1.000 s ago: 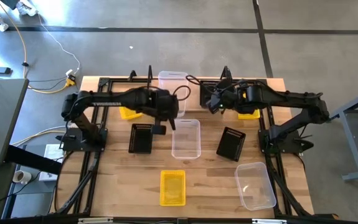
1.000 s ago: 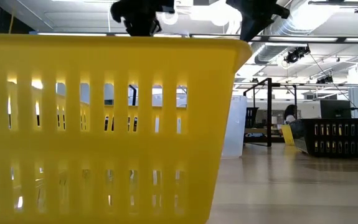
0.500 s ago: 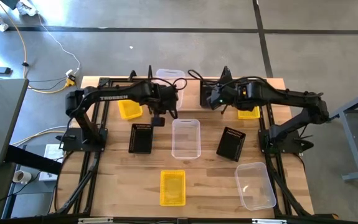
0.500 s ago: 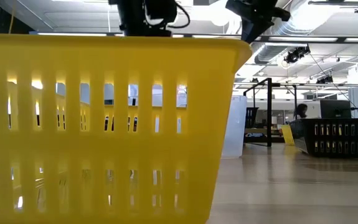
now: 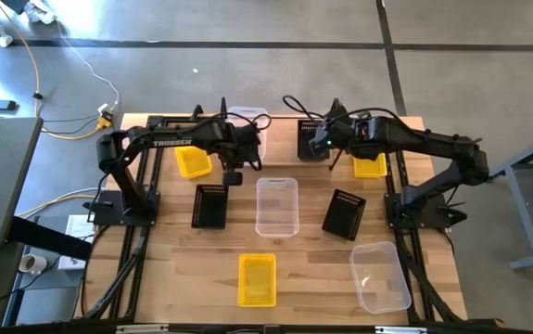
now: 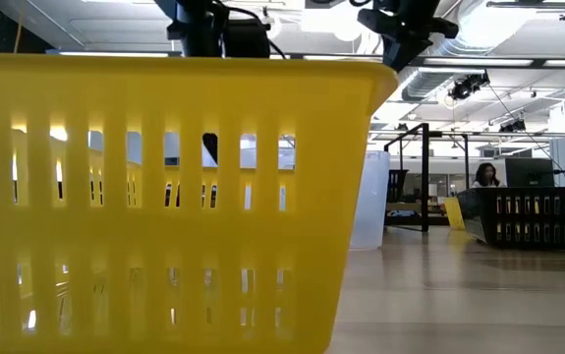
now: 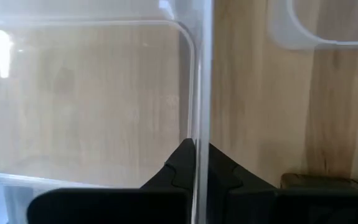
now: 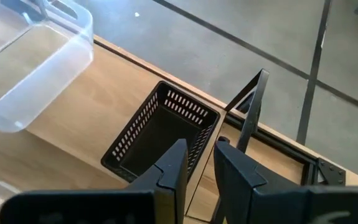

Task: Stack baskets on shelf by color
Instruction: Put the bottom left transparent bin on the shelf

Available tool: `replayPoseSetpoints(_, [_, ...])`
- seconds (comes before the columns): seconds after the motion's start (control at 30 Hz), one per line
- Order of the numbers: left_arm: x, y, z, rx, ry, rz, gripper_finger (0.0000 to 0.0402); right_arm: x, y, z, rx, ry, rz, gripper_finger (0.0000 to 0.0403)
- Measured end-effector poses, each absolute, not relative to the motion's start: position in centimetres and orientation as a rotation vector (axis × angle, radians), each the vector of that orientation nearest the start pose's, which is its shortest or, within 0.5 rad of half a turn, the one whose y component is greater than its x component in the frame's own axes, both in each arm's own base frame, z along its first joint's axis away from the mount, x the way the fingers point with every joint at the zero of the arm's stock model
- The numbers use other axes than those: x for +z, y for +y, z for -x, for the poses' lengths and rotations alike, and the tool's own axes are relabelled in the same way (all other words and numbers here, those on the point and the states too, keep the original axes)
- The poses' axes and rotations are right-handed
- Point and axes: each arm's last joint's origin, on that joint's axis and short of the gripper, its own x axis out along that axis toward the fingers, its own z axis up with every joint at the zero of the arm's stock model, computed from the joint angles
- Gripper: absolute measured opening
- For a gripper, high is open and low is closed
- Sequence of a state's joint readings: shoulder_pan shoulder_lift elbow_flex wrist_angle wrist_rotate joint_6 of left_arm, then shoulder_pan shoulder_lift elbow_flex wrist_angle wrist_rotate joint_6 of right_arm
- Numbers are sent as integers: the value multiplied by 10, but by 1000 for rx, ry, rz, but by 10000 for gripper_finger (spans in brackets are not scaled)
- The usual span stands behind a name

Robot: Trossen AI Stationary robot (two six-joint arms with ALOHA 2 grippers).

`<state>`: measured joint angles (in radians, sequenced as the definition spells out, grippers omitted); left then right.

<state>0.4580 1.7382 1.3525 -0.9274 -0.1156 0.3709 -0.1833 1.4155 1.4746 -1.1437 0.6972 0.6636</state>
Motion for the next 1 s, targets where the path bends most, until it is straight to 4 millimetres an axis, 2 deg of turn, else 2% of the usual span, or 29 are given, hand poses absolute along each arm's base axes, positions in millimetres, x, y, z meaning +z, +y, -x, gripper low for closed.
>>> replayPoseSetpoints(0.27, [234, 166, -297, 212, 1346, -57, 0, 359, -66, -255, -1076, 775, -298, 67])
replayPoseSetpoints(0.63, [207, 180, -299, 170, 1414, -14, 0, 358, -65, -255, -1052, 793, -296, 67])
replayPoseSetpoints(1.0, [205, 185, -299, 180, 1419, -6, 6, 358, -65, -255, -1046, 797, -301, 67])
